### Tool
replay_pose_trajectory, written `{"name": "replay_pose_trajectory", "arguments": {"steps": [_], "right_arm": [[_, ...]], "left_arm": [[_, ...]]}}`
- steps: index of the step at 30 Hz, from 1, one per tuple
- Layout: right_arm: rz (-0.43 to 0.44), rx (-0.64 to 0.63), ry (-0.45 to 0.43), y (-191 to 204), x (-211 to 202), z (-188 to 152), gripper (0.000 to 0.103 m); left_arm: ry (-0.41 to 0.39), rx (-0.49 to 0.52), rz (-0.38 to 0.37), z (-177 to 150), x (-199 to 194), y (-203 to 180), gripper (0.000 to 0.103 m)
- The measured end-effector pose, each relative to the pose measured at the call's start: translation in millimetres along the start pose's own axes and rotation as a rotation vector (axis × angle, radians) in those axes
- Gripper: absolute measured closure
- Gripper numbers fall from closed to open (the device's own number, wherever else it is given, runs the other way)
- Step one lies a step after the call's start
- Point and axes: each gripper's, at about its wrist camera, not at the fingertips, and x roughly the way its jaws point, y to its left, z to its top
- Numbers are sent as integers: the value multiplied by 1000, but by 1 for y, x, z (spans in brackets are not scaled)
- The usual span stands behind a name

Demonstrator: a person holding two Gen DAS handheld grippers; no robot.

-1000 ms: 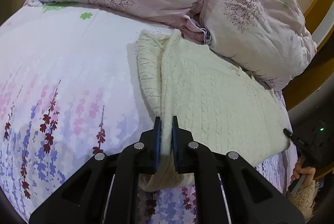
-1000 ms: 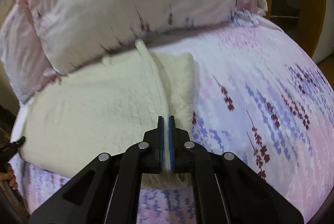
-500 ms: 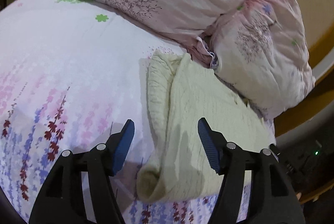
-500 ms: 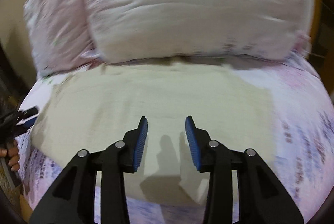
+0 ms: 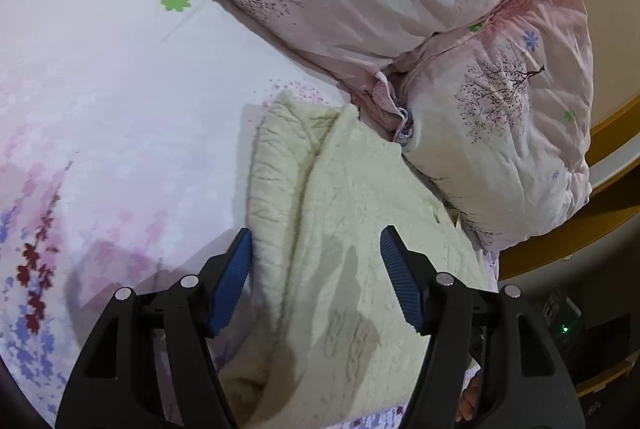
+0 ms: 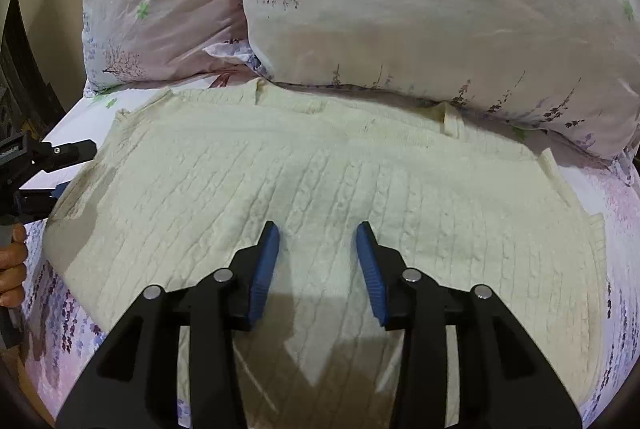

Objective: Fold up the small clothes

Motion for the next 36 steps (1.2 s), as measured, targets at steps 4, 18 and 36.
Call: {"name": "replay_pose_trajectory", "arguments": {"steps": [4,18,36], "right_arm": [[3,-3,-1,0,-3,-3,61],[28,-2,-2,-9,2,0,59],[-44,358,-160,-150,-91,-42,44]], "left_arm": [[8,-17,-10,1,8,-4,42],[54,-3,-31,0,21,-26,83],[74,251,-322,-49,45,-213,85]]}}
